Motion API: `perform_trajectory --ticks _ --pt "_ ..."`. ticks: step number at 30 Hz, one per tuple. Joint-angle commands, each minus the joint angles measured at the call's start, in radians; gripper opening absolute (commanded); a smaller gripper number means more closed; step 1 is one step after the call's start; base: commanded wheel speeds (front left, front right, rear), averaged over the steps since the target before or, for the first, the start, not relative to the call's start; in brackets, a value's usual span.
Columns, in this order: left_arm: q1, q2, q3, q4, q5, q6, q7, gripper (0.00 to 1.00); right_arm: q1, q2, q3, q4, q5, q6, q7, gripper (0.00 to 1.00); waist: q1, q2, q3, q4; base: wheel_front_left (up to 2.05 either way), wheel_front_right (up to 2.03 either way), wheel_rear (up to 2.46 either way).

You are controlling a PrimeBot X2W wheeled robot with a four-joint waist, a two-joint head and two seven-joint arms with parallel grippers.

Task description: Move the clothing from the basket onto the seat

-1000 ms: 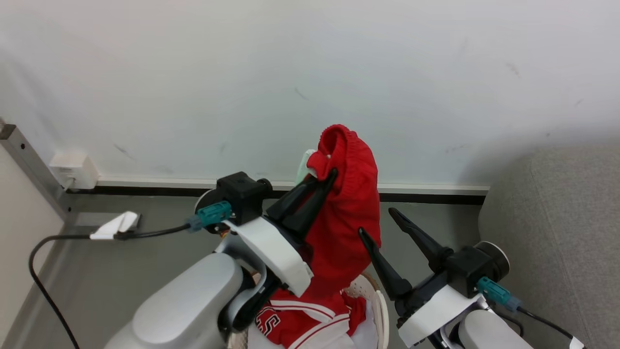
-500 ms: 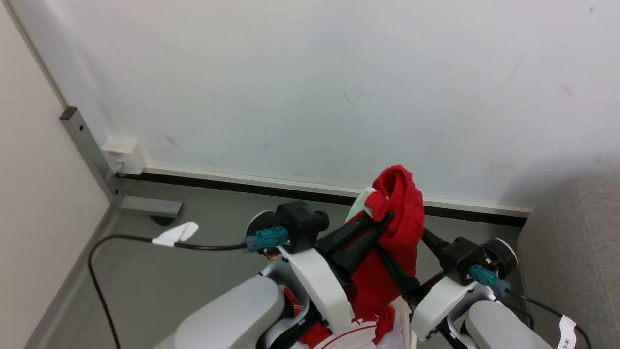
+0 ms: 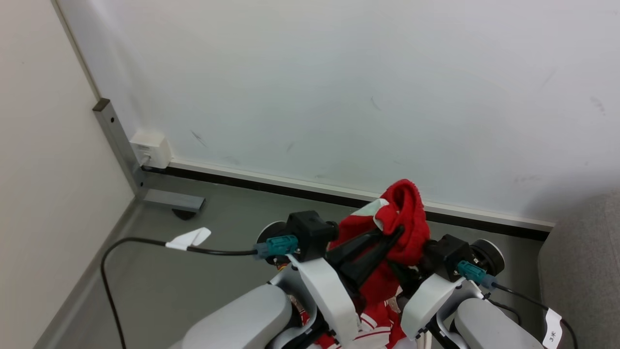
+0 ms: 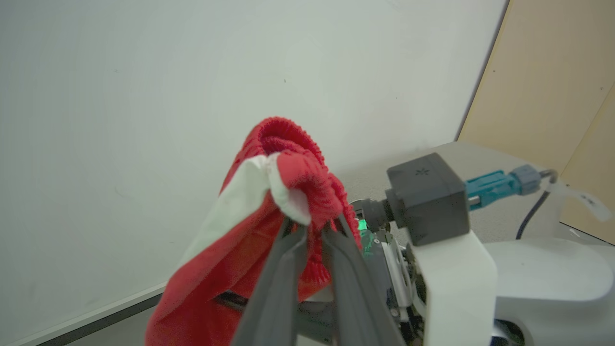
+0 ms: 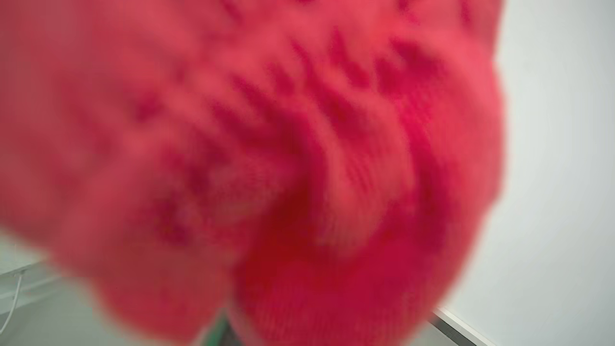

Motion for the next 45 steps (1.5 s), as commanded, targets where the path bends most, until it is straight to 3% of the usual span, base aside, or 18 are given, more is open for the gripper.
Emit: perform_trajectory --ticks 1,18,19,20,29,45 --pt "0.01 0.009 0.006 0.003 -0.004 0.002 -0.007 0.0 0.006 -0.001 -0.003 0.002 0.004 -0.002 0.001 0.0 -0.0001 -0.0001 0.0 -0.001 0.0 0.0 0.0" --pt "0.071 0.051 0.022 0.047 -0.045 0.021 -0.027 0.0 0.099 -0.015 -0.201 -0.142 -0.014 -0.002 0.001 0.0 -0.0001 -0.0001 0.013 -0.074 0.0 0.0 0.0" --pt "0.075 0.051 0.024 0.047 -0.045 0.022 -0.028 0.16 0.105 -0.016 -0.213 -0.152 -0.017 -0.002 0.001 0.0 -0.0001 -0.0001 0.014 -0.079 0.0 0.0 0.0" --pt "0.078 0.051 0.027 0.046 -0.048 0.024 -0.033 1.0 0.11 -0.018 -0.225 -0.16 -0.023 -0.002 0.001 0.0 -0.0001 -0.0001 0.015 -0.085 0.0 0.0 0.0" --pt "0.084 0.062 0.009 0.033 -0.031 0.026 -0.036 1.0 0.135 -0.046 -0.292 -0.217 -0.057 -0.002 0.001 0.0 -0.0001 -0.0001 0.023 -0.163 0.0 0.0 0.0" --pt "0.066 0.084 0.008 0.06 0.049 0.056 -0.103 1.0 0.14 -0.102 -0.357 -0.307 -0.1 -0.002 0.001 0.0 -0.0001 -0.0001 0.076 -0.396 0.0 0.0 0.0"
